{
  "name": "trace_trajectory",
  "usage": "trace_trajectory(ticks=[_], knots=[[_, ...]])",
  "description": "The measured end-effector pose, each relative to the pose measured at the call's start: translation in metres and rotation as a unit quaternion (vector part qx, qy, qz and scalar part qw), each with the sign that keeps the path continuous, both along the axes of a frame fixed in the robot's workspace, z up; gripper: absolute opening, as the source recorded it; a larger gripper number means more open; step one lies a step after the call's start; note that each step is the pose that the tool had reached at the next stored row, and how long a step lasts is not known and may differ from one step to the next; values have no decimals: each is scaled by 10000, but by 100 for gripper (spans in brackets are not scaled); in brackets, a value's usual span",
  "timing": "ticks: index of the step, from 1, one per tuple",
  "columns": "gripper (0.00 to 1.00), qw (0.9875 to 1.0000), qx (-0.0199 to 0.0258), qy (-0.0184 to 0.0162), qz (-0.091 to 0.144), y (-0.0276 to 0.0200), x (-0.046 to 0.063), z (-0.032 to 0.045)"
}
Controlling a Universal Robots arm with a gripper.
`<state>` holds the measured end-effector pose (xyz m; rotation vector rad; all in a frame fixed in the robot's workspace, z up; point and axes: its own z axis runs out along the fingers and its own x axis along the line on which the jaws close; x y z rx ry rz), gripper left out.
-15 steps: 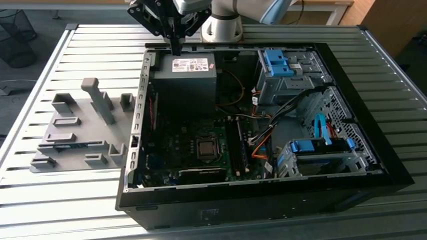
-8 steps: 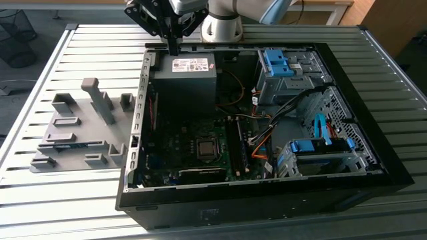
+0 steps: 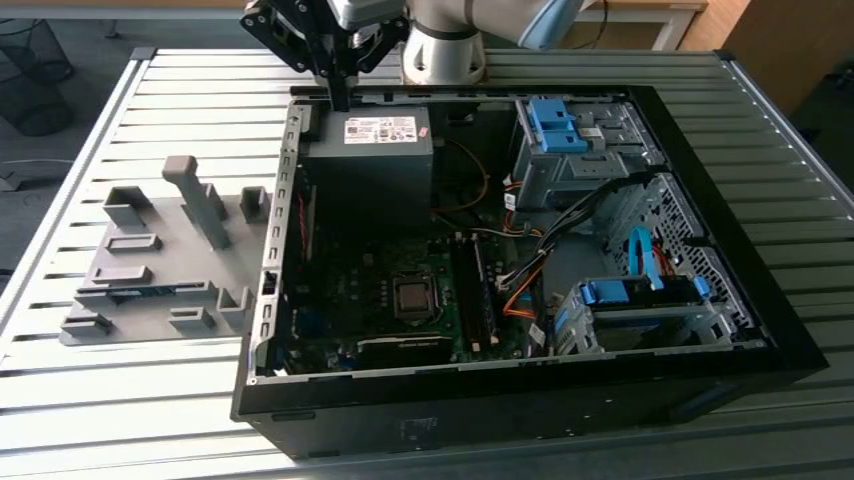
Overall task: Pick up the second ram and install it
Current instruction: 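Reach for the second ram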
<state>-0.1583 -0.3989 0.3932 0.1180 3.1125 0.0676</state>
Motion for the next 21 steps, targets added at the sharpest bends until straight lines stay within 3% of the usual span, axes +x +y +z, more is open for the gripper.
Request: trace_trajectory(ticks=[21], knots=[[11,10000,0,0,0,0,-105,0]])
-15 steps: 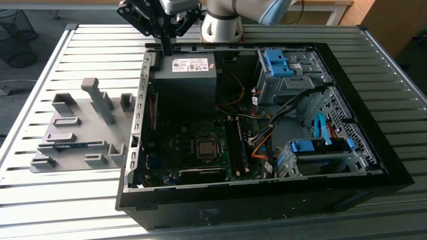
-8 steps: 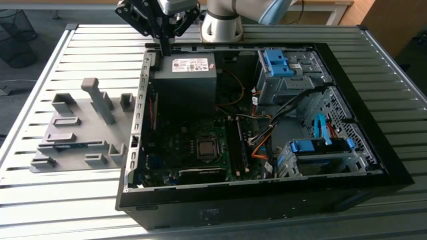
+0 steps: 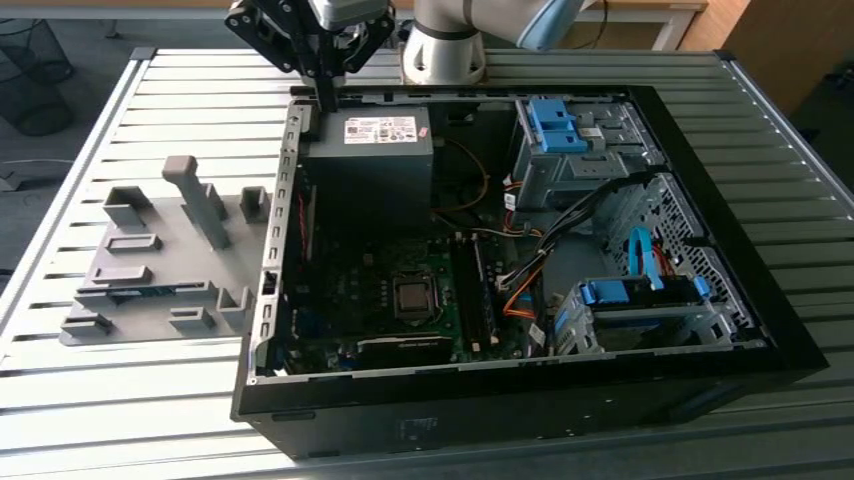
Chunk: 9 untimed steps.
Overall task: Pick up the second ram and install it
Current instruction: 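Reach for the second ram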
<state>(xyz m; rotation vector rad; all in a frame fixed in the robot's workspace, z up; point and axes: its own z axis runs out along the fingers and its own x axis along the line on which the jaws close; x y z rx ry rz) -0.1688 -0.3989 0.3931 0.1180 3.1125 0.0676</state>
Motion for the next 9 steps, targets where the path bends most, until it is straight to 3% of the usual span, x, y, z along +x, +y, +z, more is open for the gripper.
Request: trace_trajectory(ticks=[9], knots=[[11,10000,0,0,0,0,-63,-1]])
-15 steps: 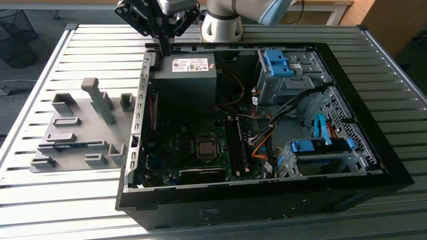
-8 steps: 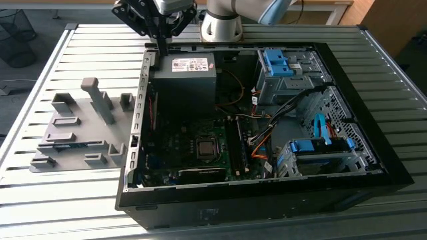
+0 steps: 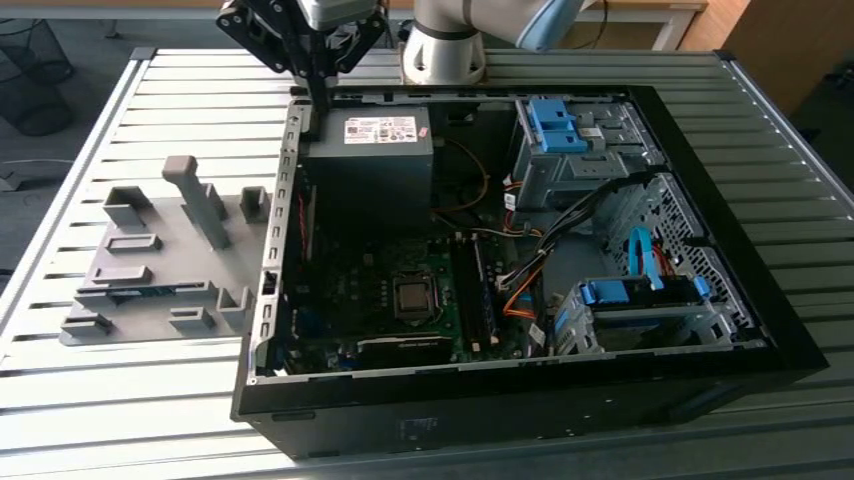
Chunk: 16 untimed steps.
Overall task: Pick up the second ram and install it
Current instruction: 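Reach for the second ram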
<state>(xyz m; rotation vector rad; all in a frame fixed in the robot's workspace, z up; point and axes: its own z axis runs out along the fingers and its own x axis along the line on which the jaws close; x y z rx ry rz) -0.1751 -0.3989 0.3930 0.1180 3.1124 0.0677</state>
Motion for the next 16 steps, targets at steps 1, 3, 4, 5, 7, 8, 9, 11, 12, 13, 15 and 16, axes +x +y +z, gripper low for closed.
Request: trace_trajectory(ticks=[1,3,4,5,7,8,9,11,12,13,15,16], knots=[[11,10000,0,0,0,0,-6,0],[11,10000,0,0,0,0,-22,0],[11,10000,0,0,0,0,-30,0],[11,10000,0,0,0,0,-37,0],[11,10000,0,0,0,0,-173,-4],[11,10000,0,0,0,0,-177,-4],[11,10000,0,0,0,0,-182,-4],[11,10000,0,0,0,0,-189,-5],[11,10000,0,0,0,0,-192,-5],[11,10000,0,0,1,0,-195,-5],[11,10000,0,0,0,0,-197,-5],[11,10000,0,0,0,0,-199,-5]])
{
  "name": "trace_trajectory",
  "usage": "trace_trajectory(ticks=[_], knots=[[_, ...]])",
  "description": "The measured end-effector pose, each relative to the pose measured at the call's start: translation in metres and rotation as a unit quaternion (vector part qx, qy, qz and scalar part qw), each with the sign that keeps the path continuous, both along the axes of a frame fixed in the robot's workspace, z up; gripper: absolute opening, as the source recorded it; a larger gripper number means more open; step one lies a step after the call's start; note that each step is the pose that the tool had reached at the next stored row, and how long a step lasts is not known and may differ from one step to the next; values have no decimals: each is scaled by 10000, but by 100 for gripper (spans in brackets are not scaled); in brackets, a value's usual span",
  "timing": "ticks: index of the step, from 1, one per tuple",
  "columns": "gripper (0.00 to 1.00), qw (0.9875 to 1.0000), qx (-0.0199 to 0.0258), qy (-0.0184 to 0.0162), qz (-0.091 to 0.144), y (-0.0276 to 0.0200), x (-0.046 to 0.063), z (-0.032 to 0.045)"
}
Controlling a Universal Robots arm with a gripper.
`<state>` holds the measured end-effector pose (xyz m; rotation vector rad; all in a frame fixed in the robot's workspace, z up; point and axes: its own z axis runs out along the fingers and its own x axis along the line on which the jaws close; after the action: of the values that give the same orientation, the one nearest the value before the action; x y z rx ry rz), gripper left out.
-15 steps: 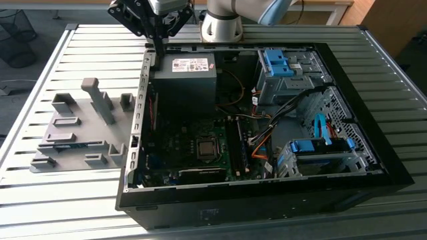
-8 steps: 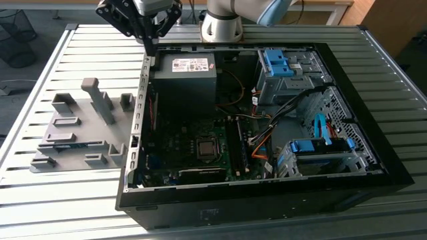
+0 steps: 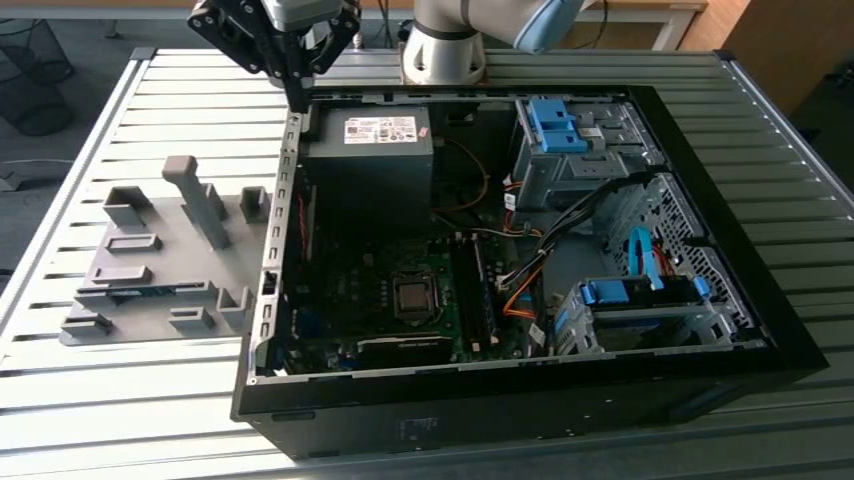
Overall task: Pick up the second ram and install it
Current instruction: 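Reach for the second ram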
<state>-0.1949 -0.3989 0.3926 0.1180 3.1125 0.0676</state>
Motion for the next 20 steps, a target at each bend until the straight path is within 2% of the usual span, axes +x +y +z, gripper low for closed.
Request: trace_trajectory(ticks=[20], knots=[[11,10000,0,0,0,0,-91,0]])
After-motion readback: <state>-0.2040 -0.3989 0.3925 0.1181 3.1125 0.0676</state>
